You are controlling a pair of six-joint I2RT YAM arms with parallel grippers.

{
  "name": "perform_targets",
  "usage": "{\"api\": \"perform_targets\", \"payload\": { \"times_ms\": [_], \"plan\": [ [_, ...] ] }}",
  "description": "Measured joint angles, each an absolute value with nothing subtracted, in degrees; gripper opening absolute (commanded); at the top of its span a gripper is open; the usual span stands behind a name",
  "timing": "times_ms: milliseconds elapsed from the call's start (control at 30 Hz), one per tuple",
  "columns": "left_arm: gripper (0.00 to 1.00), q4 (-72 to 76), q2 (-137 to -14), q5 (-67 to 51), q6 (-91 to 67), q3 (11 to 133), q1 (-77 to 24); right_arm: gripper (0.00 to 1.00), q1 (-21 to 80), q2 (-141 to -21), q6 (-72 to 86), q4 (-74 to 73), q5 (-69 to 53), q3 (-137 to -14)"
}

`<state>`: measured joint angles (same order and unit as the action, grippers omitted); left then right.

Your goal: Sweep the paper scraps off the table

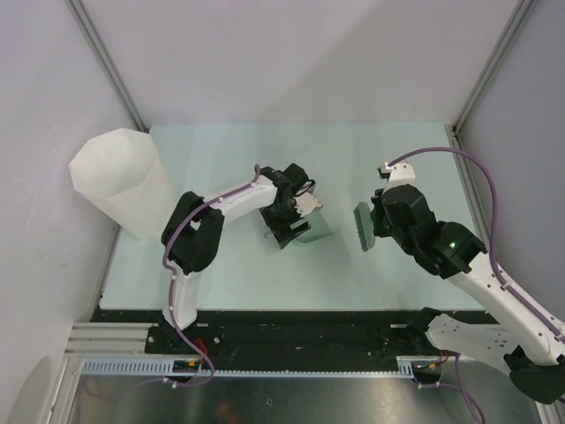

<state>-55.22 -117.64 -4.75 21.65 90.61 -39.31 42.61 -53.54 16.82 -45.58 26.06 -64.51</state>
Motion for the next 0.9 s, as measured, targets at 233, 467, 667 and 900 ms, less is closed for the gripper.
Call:
{"api": "perform_targets", "payload": {
  "times_ms": [233,467,667,900],
  "plan": [
    [1.0,-55.44,-109.6,-6.59,22.39,90.59,-39.31,0.0,42.33,-53.65,15.27,-45.19,26.06,-64.51],
    [1.0,-52.66,-87.09,-10.31,22.44,86.24,-38.26,0.0,42.15,-54.02,7.62,-38.61,25.08,-64.23],
    [1.0,-46.13,-70.13,-7.97,21.89,72.31,-34.89,0.0,45.08,-59.18,-5.78,-24.12,25.34,-64.18],
    [1.0,-38.89,-57.65,-4.29,21.67,57.49,-28.1,0.0,52.36,-72.84,-26.33,-2.26,24.75,-60.47]
  ]
}}
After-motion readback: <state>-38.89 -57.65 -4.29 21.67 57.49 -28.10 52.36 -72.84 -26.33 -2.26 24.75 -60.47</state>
